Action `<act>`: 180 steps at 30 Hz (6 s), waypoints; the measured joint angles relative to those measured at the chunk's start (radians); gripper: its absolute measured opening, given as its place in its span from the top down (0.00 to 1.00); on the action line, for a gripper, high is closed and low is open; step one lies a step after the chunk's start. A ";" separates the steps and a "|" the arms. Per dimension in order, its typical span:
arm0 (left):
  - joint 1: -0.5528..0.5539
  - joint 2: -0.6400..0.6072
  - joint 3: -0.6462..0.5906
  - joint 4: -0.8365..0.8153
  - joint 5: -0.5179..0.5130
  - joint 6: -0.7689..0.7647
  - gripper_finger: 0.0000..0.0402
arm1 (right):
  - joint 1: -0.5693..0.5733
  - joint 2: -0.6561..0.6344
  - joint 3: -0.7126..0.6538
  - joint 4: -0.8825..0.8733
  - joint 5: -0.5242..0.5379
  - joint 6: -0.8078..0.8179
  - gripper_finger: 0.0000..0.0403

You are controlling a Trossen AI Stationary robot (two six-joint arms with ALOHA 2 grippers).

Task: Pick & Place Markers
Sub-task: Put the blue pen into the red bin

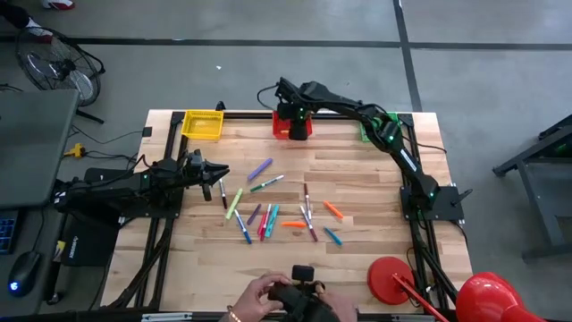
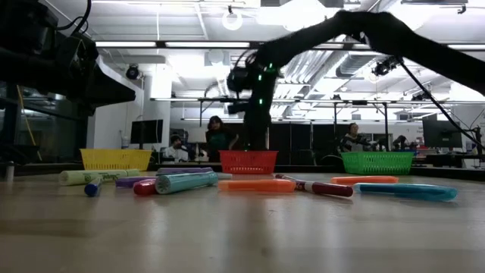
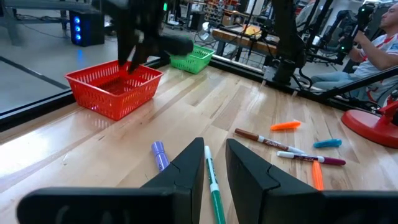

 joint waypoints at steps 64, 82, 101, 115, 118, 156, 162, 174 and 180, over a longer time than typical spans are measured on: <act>0.000 0.000 0.000 0.000 0.001 0.000 0.84 | 0.497 -0.312 0.005 -0.514 -0.156 0.865 0.59; 0.000 0.000 0.000 0.000 0.000 0.000 0.84 | 0.751 -0.324 -0.085 -0.505 -0.063 1.033 0.59; 0.000 0.000 0.000 0.000 0.001 0.000 0.84 | 0.815 -0.778 -1.166 0.231 -0.132 1.325 0.59; 0.000 0.000 0.000 0.000 0.000 0.000 0.84 | 0.966 -0.779 -1.279 0.316 -0.022 1.427 0.59; 0.000 0.000 0.000 0.000 0.001 0.000 0.84 | 0.970 -0.779 -1.275 0.345 -0.018 1.516 0.59; 0.000 0.000 0.000 0.000 0.001 0.000 0.84 | 0.920 -0.490 -1.108 0.324 -0.089 1.653 0.59; 0.000 0.000 0.000 0.000 0.001 0.000 0.84 | 0.921 -0.488 -1.110 0.320 -0.082 1.615 0.63; 0.000 0.000 0.000 0.000 0.001 0.000 0.84 | 0.921 -0.488 -1.111 0.325 -0.062 1.617 0.76; 0.000 0.000 0.000 0.000 0.000 0.000 0.84 | 0.921 -0.488 -1.112 0.329 -0.047 1.618 0.83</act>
